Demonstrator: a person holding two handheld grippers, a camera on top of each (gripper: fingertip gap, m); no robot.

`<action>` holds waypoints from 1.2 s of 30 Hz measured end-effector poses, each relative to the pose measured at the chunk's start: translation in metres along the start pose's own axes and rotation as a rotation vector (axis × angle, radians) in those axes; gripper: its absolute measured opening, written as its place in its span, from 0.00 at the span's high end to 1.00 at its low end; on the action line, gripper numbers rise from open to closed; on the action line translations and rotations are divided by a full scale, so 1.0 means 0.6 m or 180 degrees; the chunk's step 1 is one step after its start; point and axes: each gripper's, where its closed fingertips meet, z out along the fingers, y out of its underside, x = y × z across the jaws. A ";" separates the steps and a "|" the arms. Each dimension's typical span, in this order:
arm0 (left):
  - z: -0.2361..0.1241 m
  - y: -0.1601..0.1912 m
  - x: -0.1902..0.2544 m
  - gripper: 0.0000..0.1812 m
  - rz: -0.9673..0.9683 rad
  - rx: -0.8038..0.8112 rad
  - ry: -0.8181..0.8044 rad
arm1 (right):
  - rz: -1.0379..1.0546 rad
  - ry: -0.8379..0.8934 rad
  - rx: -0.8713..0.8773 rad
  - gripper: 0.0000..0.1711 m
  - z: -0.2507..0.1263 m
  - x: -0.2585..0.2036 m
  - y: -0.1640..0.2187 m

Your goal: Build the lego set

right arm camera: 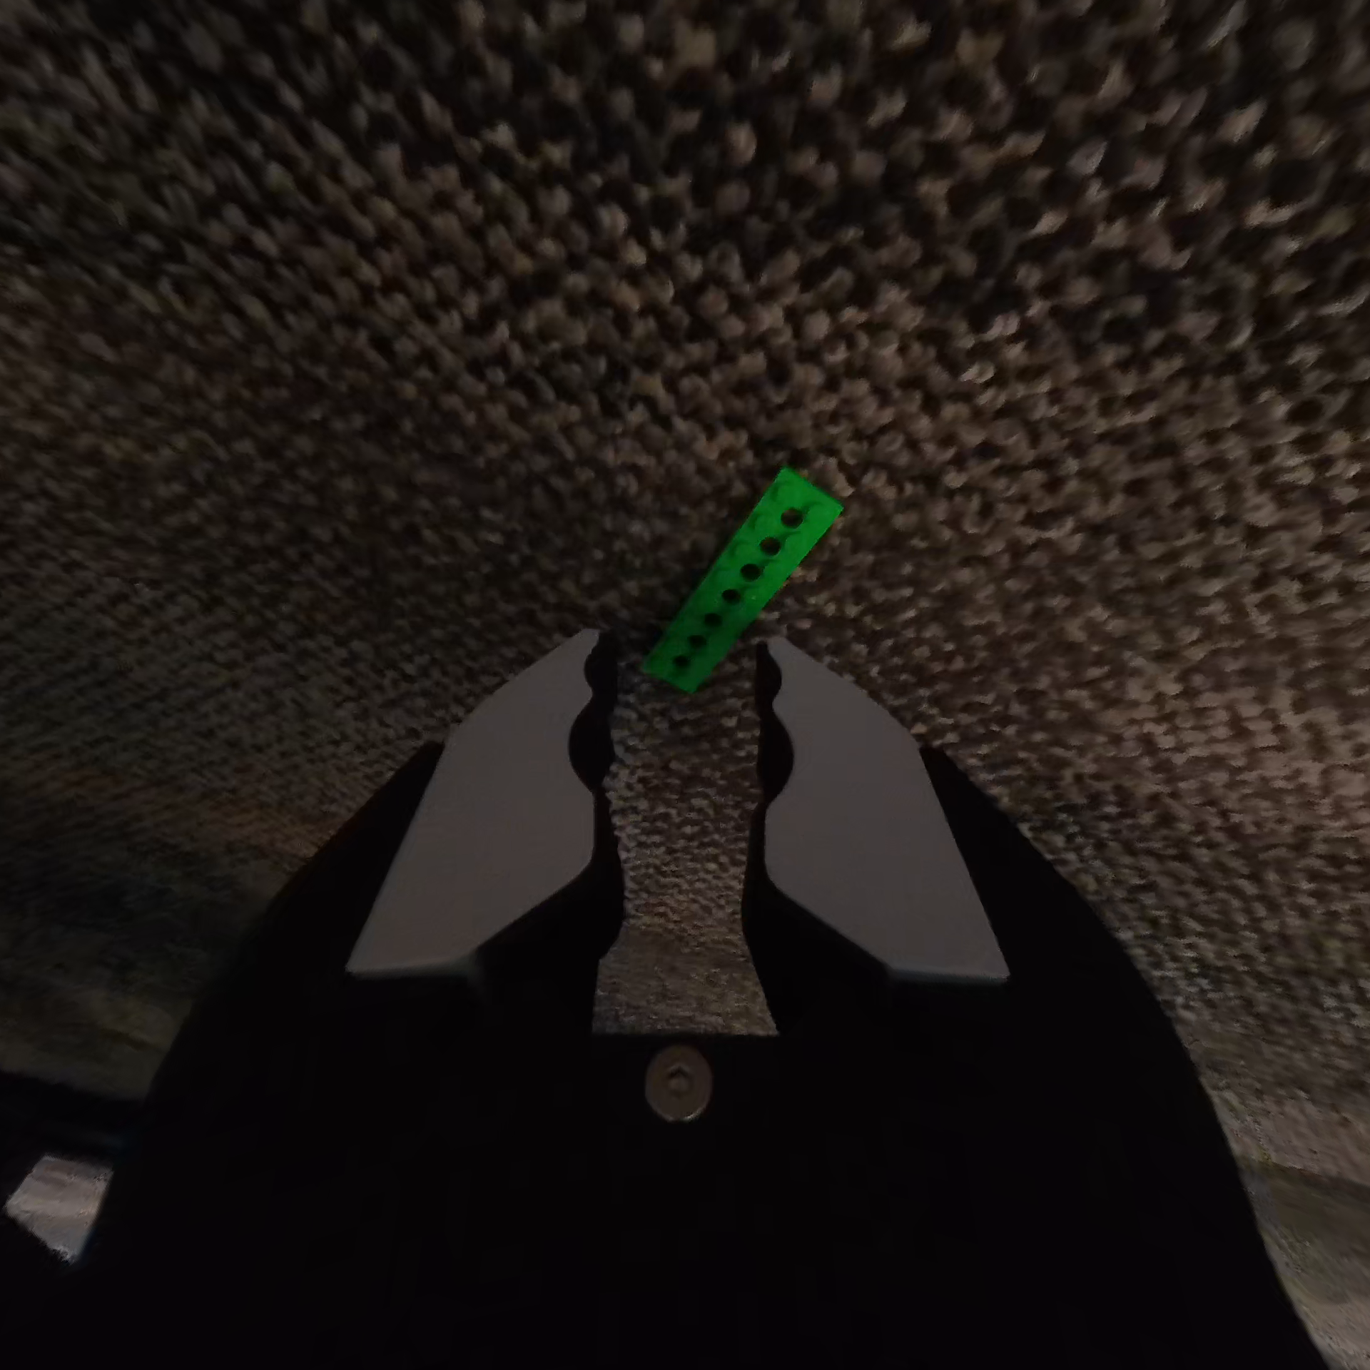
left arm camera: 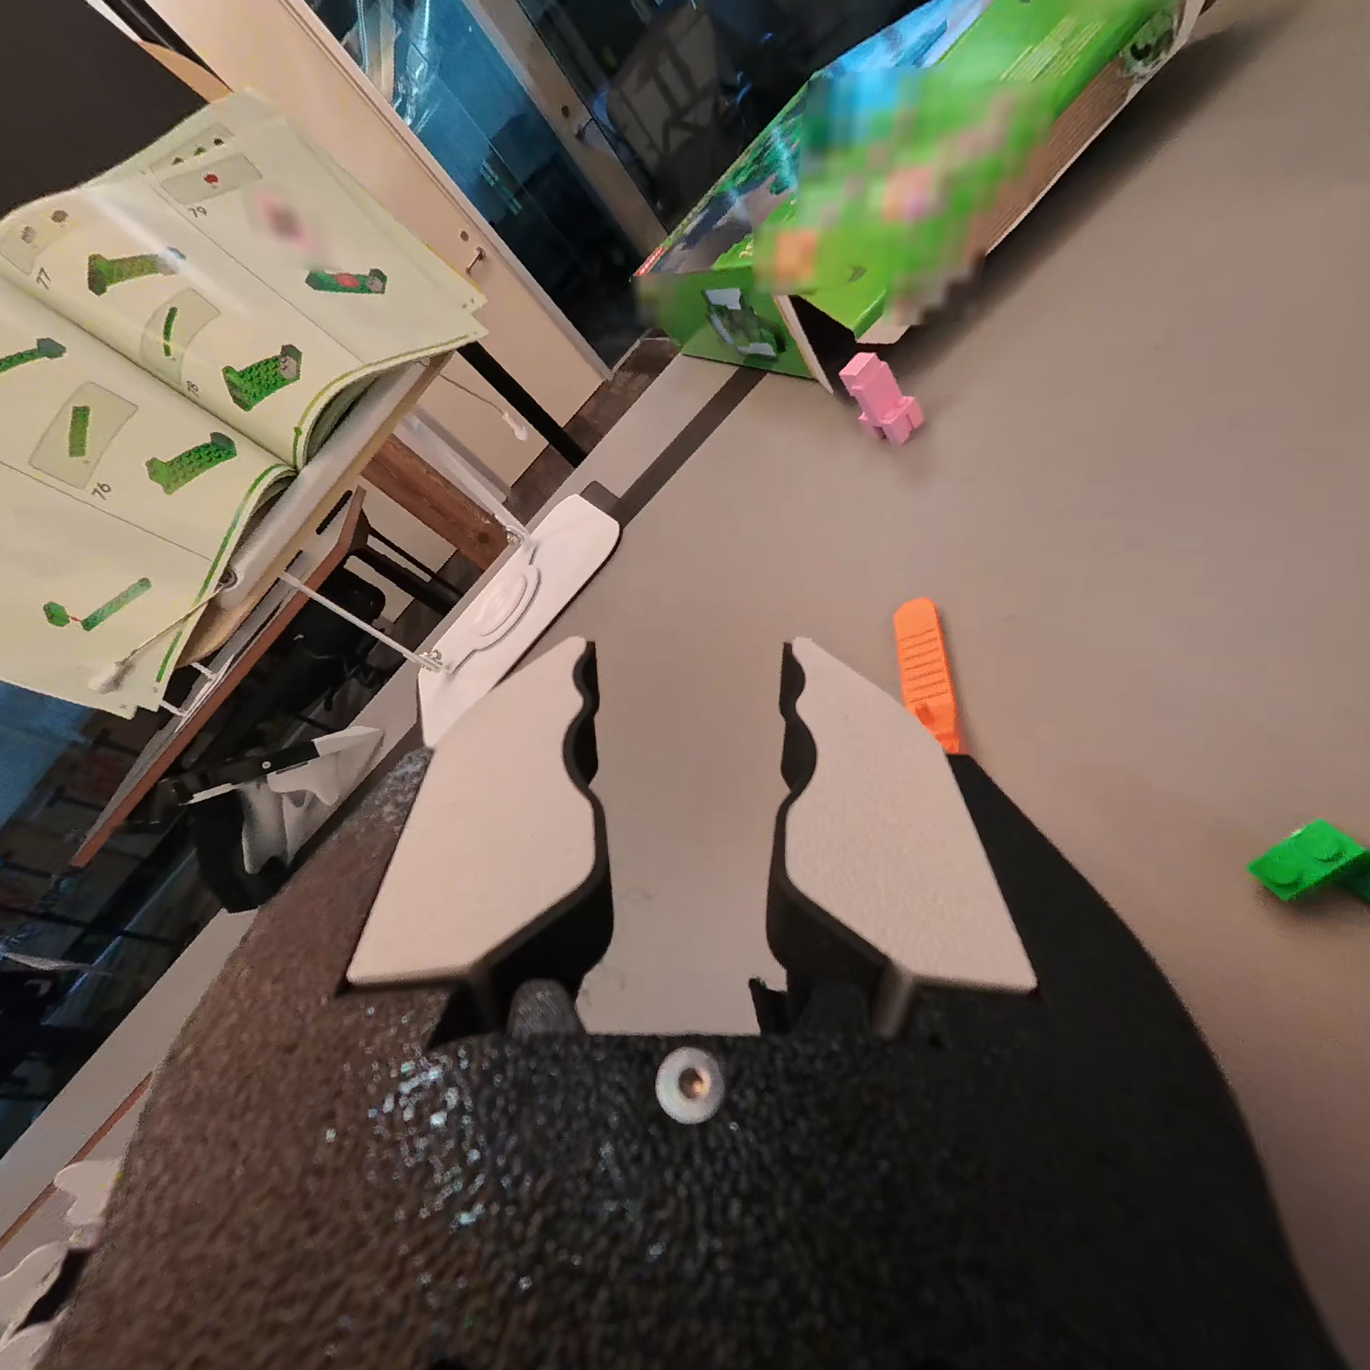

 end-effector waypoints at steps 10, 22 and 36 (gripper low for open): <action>0.001 0.014 0.022 0.75 0.0090 -0.0161 0.0071 | 0.0035 0.0162 -0.0026 0.89 0.010 0.018 0.000; -0.012 0.006 0.041 0.75 0.0139 0.0178 0.0222 | -0.0890 -0.0002 0.0676 0.90 -0.088 0.012 -0.057; -0.101 0.044 -0.143 0.64 0.0178 0.1006 0.0354 | -0.1468 0.0384 0.4619 0.90 -1.027 -0.036 -0.444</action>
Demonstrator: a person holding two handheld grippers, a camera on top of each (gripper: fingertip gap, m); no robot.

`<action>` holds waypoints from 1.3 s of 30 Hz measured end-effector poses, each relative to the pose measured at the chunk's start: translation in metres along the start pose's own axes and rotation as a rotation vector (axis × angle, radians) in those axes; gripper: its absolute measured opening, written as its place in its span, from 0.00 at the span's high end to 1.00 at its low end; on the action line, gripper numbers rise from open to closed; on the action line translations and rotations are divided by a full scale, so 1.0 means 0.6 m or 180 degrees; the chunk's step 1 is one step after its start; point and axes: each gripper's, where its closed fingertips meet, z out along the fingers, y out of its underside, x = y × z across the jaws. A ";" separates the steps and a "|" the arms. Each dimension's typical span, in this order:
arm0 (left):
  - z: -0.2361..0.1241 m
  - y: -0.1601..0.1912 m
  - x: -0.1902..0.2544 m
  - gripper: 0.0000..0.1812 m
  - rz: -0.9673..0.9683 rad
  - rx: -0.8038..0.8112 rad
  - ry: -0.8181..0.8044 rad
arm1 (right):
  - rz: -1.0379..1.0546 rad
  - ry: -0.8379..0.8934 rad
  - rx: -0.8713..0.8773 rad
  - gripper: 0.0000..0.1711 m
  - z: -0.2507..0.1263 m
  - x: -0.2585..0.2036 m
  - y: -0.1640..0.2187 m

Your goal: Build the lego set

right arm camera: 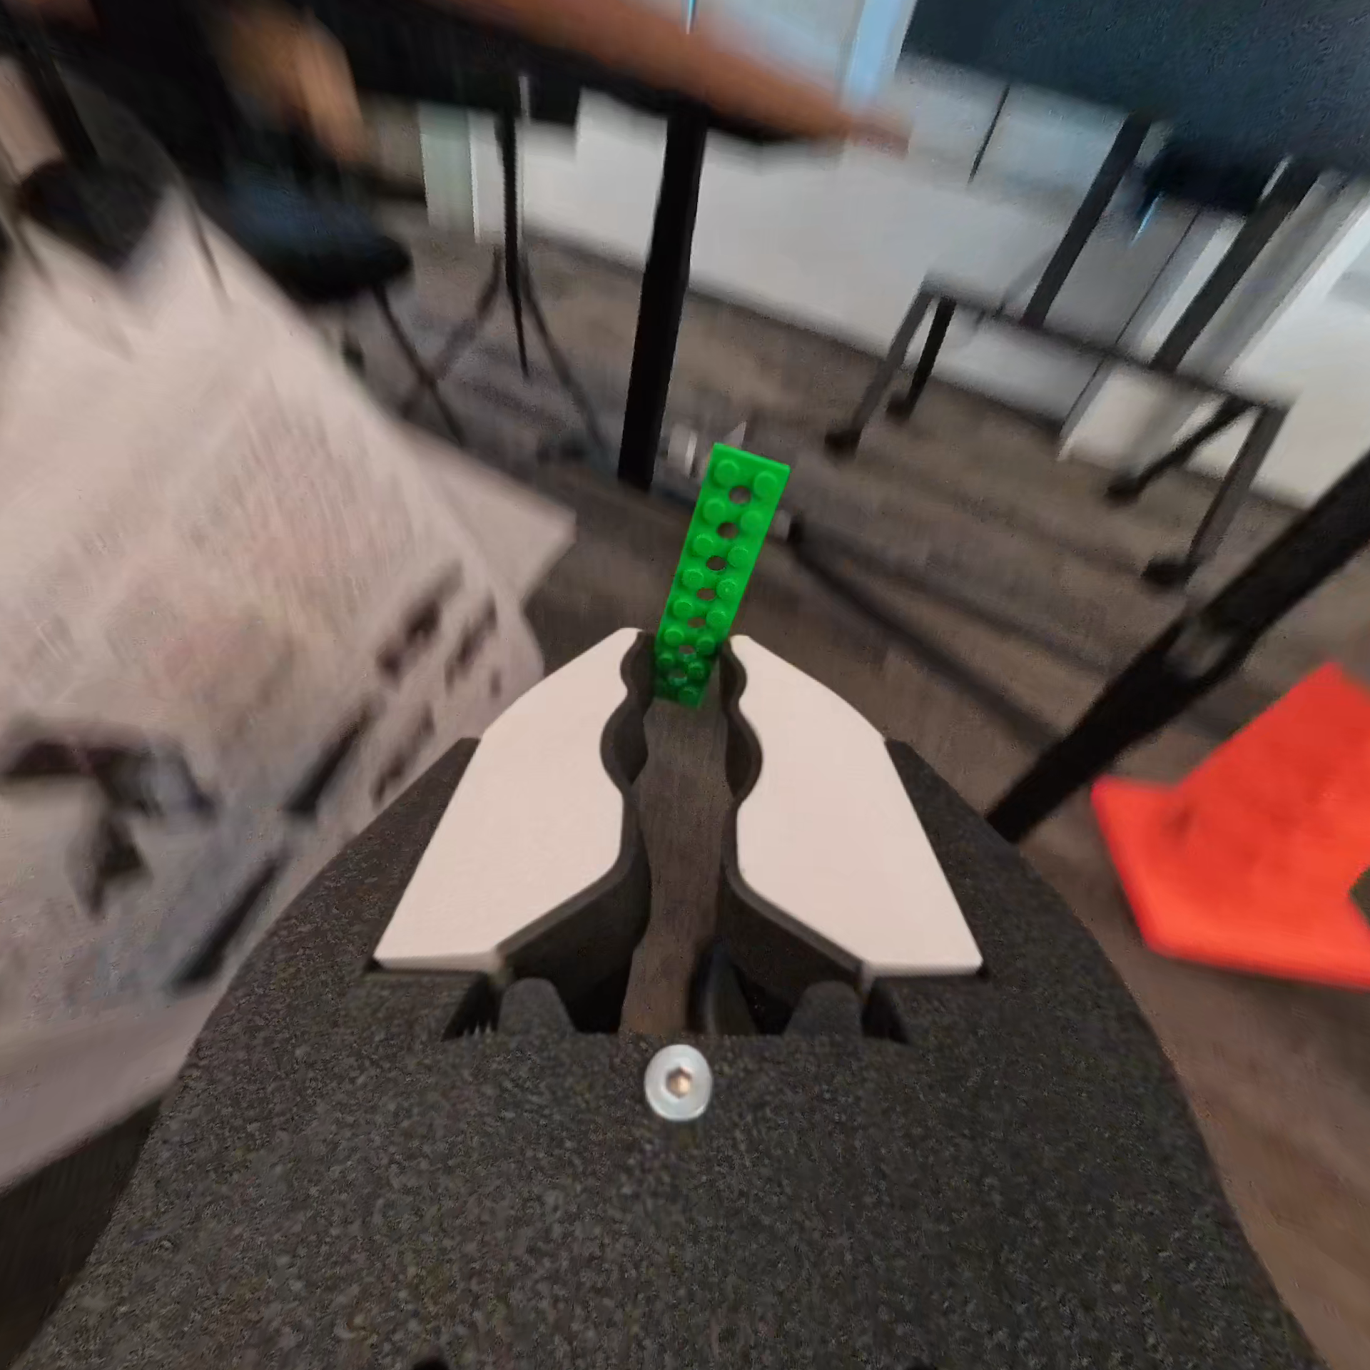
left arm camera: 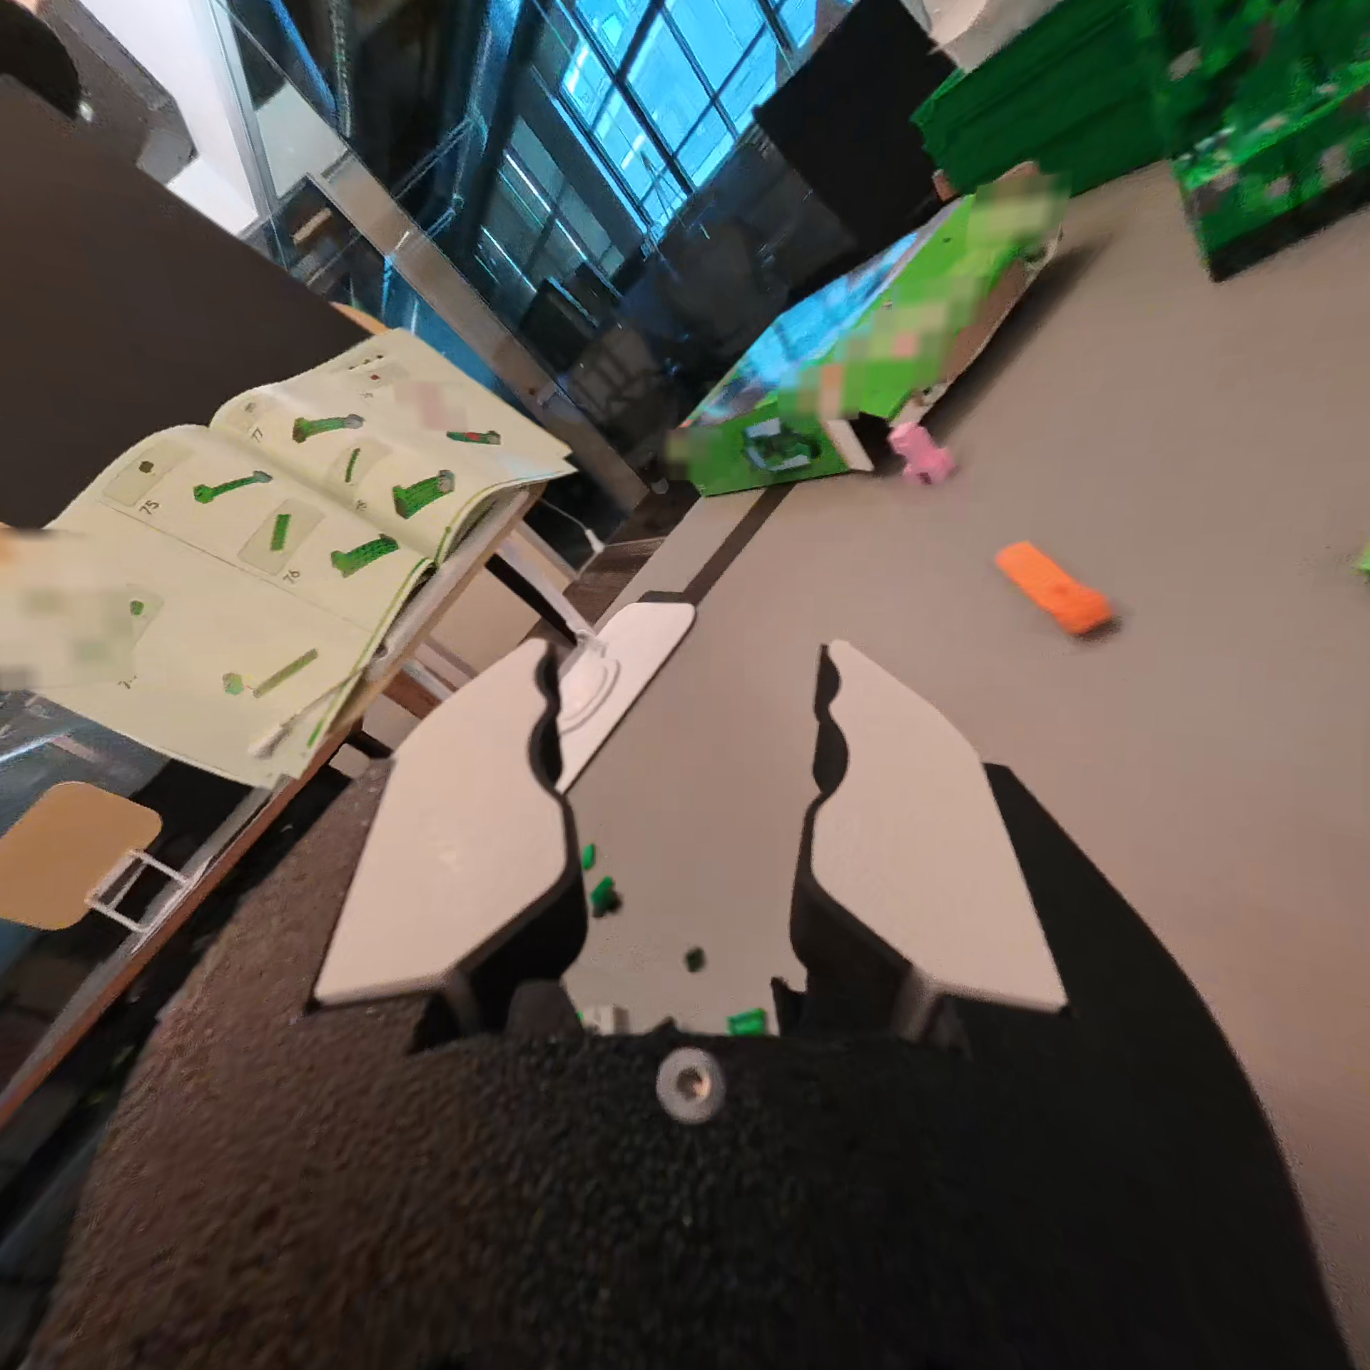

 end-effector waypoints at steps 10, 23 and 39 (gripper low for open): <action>0.056 -0.048 -0.028 0.52 -0.0767 0.0909 0.0323 | 0.0472 -0.2067 0.2560 0.90 -0.325 -0.355 -0.599; 0.092 -0.051 0.047 0.58 -0.0899 0.1594 0.0455 | -0.0272 -0.5175 0.2553 0.90 -0.541 -1.179 -0.579; 0.077 -0.040 0.102 0.56 -0.0515 0.1391 0.0885 | -0.0664 -0.5345 0.2135 0.90 -0.514 -1.207 -0.499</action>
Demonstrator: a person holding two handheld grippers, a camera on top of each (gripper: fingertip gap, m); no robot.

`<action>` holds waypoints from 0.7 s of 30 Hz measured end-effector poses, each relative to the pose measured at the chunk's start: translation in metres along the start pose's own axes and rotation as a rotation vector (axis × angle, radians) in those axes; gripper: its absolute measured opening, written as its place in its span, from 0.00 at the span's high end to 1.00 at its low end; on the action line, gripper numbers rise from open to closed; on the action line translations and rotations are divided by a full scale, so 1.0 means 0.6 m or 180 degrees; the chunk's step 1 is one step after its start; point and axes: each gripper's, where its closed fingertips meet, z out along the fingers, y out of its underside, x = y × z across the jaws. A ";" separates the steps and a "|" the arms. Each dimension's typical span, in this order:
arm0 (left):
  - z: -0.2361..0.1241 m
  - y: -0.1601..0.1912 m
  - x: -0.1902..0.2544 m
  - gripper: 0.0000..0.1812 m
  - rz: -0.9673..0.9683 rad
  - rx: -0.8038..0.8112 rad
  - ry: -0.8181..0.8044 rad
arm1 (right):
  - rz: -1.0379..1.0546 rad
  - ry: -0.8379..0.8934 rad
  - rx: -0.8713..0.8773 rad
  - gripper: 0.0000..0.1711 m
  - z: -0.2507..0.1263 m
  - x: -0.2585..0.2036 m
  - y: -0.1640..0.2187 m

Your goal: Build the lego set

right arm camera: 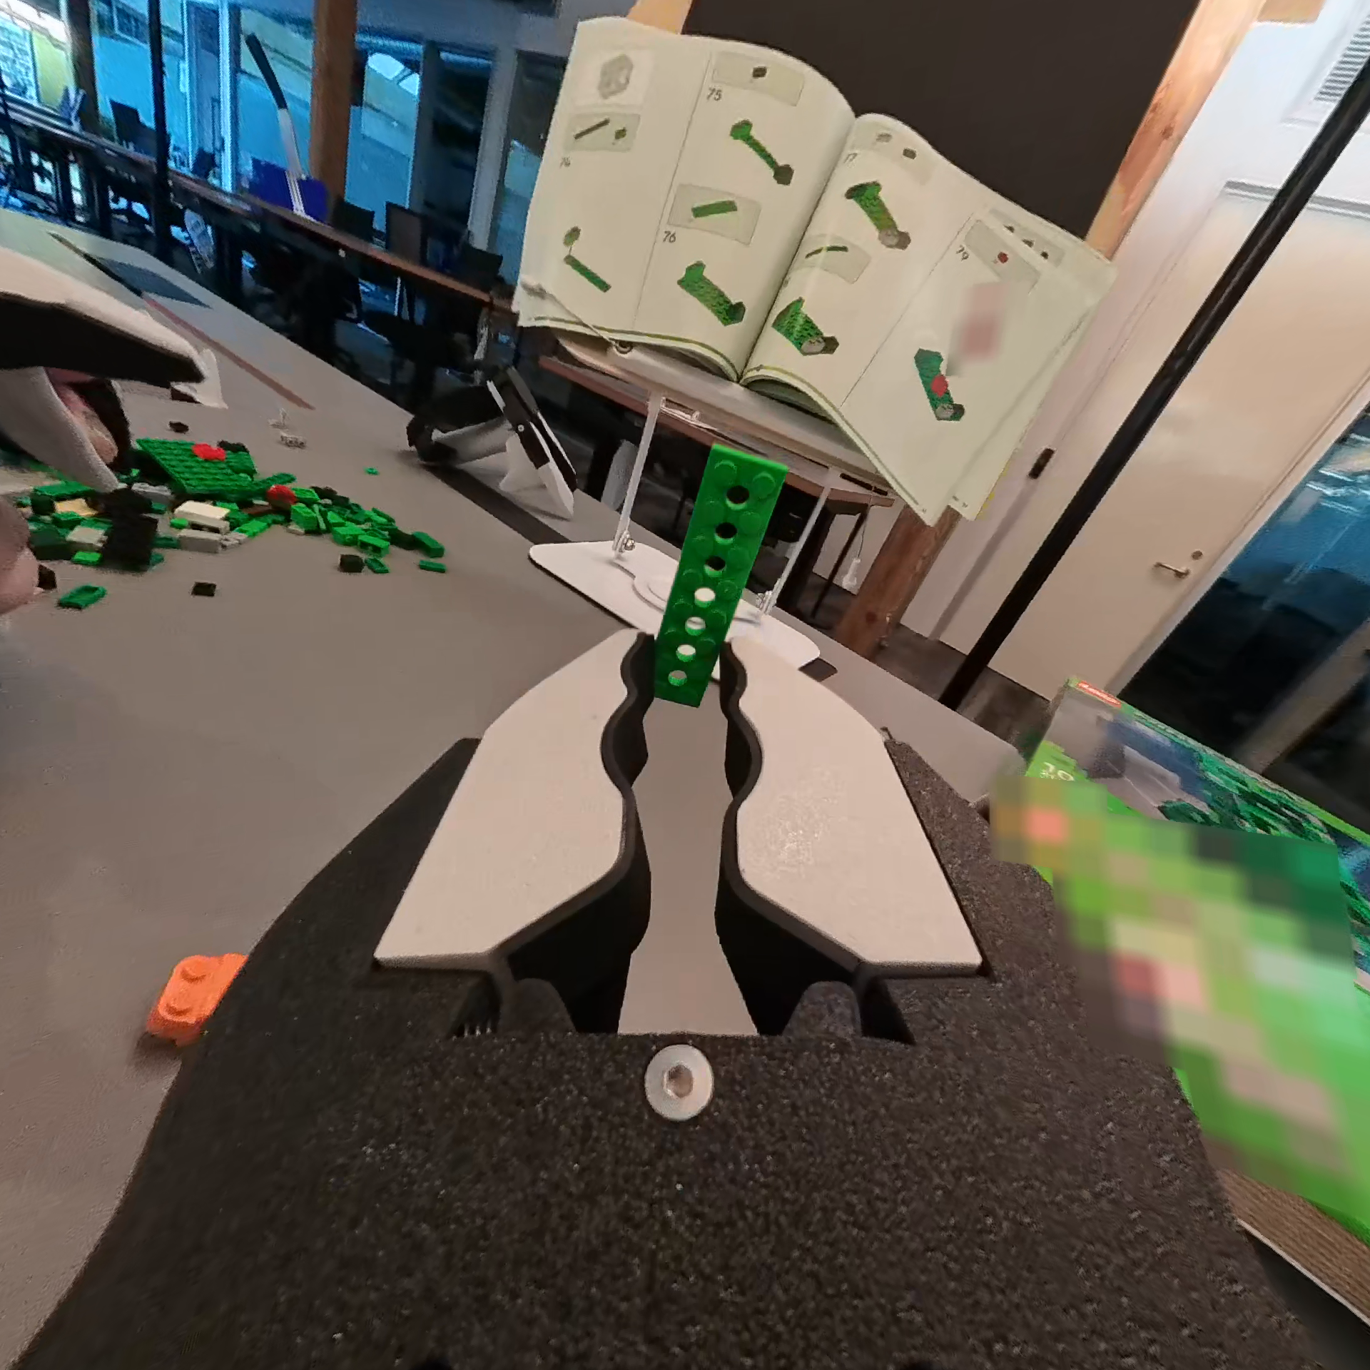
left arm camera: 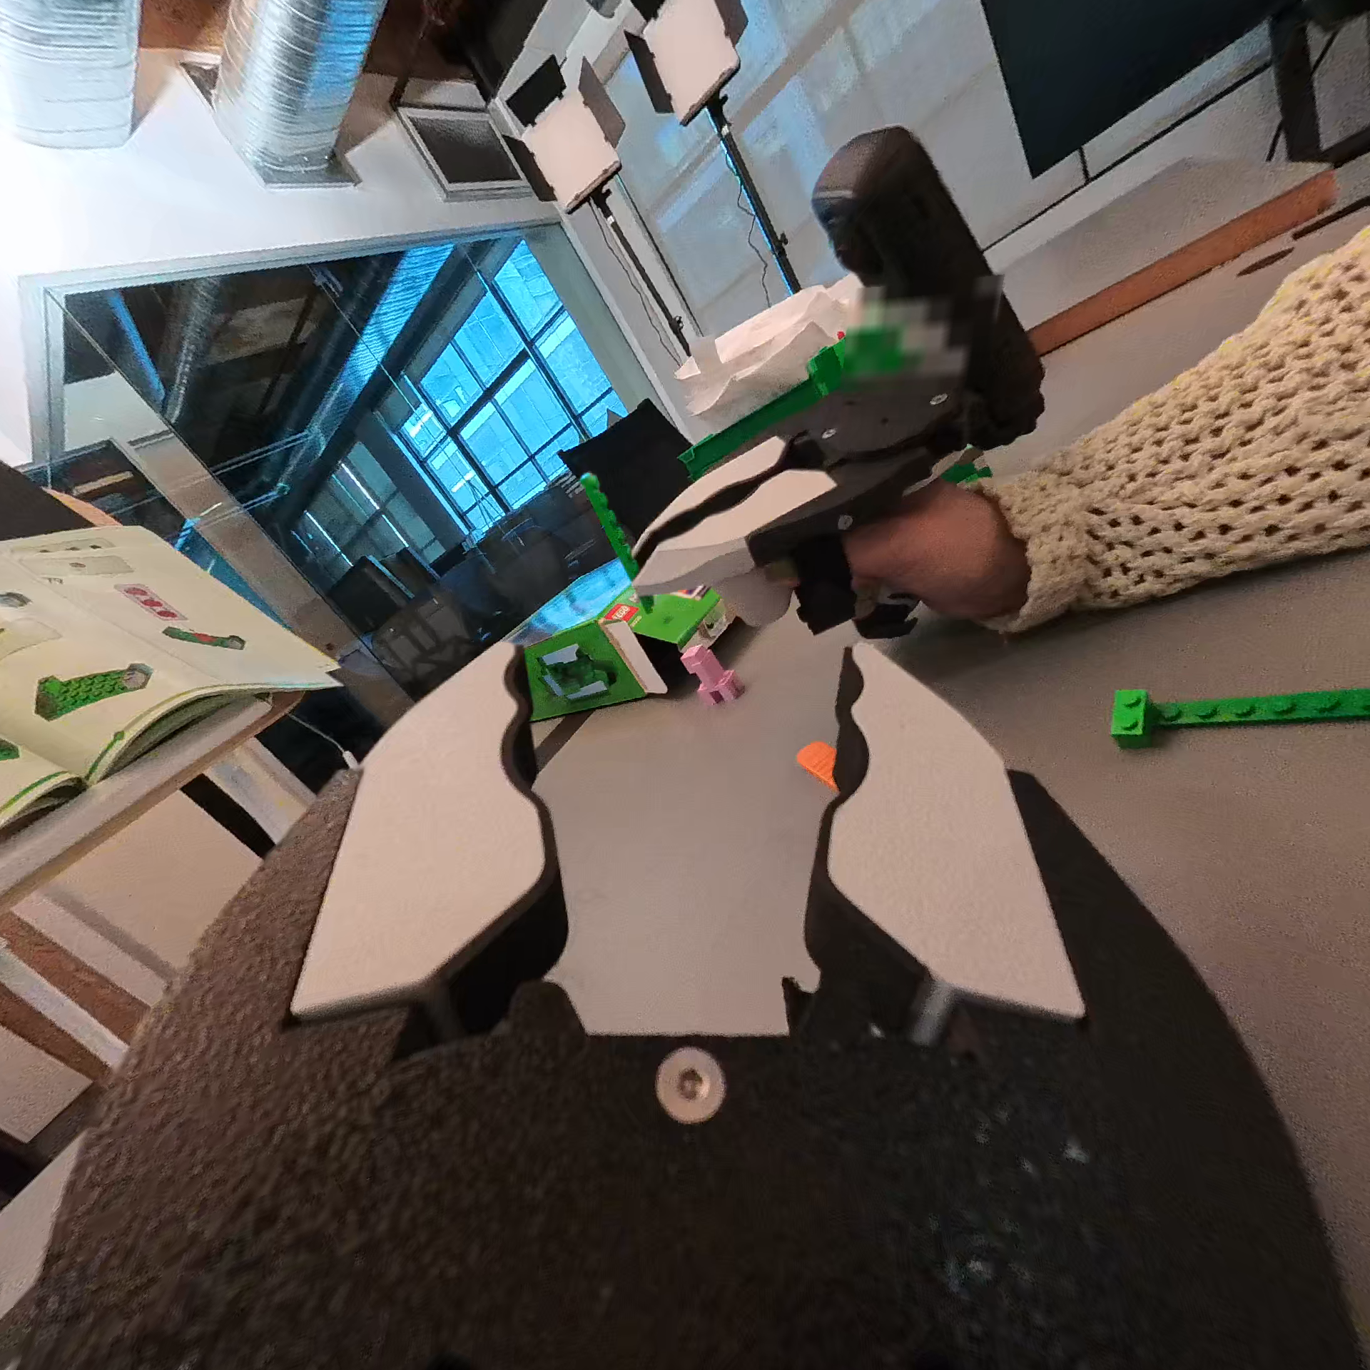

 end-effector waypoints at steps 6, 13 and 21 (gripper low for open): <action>0.006 0.013 0.014 0.54 0.0220 -0.0199 0.0065 | 0.0085 -0.0203 -0.0202 0.90 0.008 -0.009 0.017; 0.002 0.044 -0.015 0.50 0.0781 -0.0700 -0.0367 | 0.0484 -0.1172 -0.0937 0.90 0.018 -0.097 0.011; 0.011 0.069 -0.012 0.45 0.1209 -0.1112 -0.0431 | 0.0429 -0.1713 -0.1710 0.90 0.000 -0.192 0.033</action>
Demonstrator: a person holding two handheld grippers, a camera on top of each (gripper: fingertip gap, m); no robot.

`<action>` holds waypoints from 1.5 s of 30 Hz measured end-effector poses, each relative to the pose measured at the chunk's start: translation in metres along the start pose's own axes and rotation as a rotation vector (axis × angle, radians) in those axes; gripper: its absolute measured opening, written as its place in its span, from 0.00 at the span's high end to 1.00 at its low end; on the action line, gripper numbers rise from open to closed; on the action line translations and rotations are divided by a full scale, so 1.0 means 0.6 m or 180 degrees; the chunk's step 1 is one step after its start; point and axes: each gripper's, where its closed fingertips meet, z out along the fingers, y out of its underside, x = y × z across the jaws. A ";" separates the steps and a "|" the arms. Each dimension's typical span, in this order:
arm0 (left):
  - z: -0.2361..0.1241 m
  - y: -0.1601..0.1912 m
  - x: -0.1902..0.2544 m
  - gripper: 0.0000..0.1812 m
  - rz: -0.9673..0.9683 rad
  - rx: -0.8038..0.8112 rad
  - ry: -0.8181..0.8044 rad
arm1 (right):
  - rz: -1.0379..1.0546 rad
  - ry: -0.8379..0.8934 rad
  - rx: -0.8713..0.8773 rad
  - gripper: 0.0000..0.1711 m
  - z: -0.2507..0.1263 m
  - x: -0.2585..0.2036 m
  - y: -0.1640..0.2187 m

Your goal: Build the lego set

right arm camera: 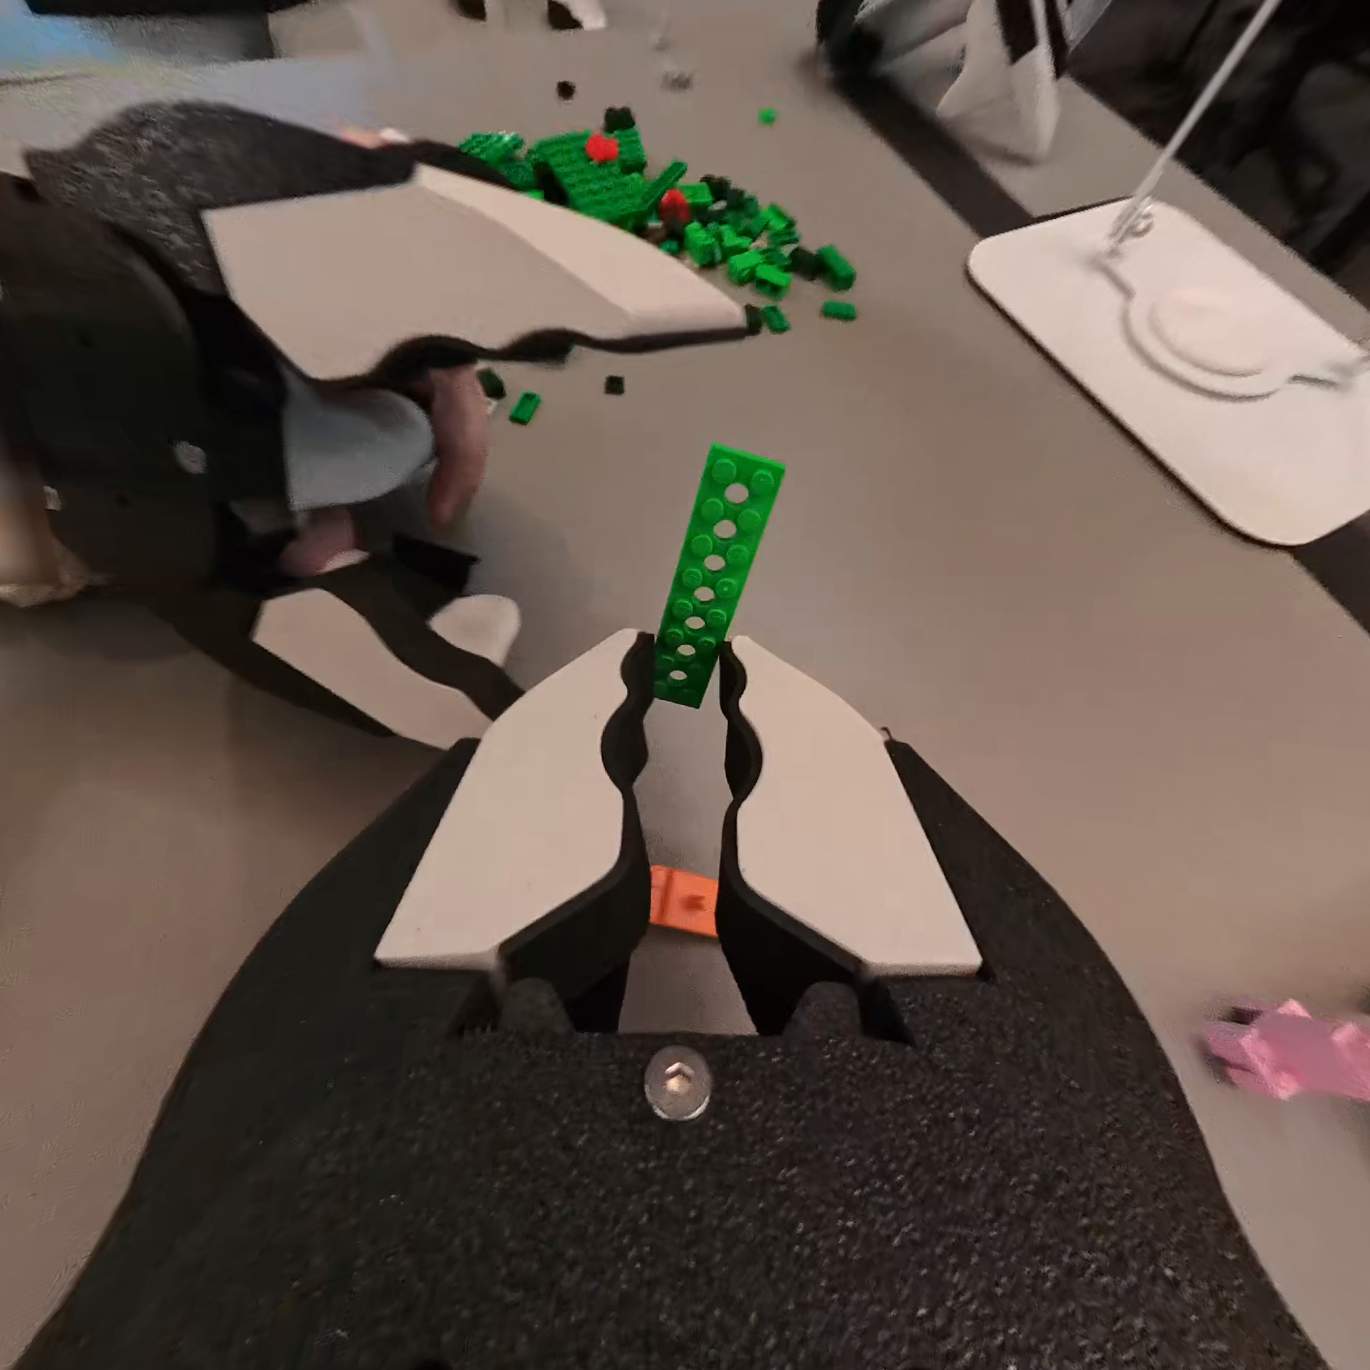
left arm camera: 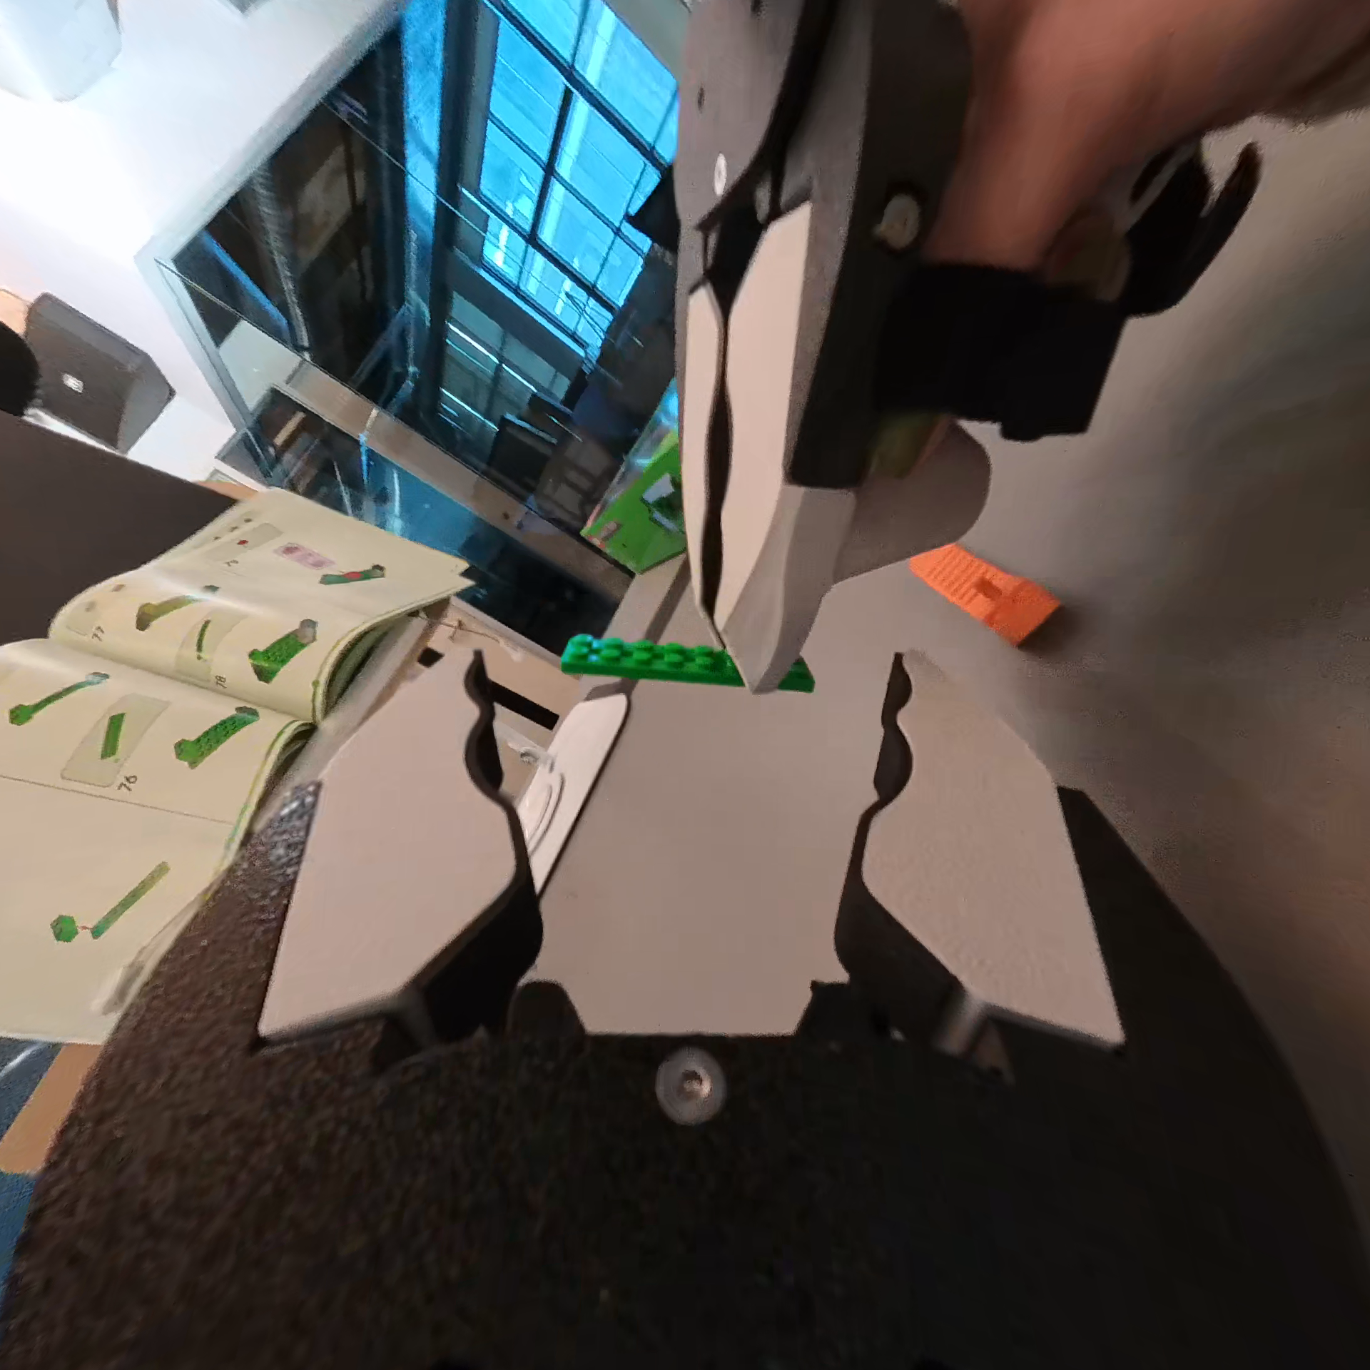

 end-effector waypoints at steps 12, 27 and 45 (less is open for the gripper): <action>0.001 0.005 -0.003 0.60 -0.0189 -0.0047 0.0091 | 0.0086 -0.0189 0.0096 0.90 -0.005 -0.020 -0.015; -0.077 -0.079 0.071 0.60 -0.2055 0.0764 0.1927 | -0.0823 -0.1053 -0.0133 0.83 -0.153 -0.080 0.164; -0.107 -0.119 0.128 0.60 -0.1768 0.0670 0.2157 | -0.0263 -0.1247 -0.0288 0.86 -0.125 -0.108 0.168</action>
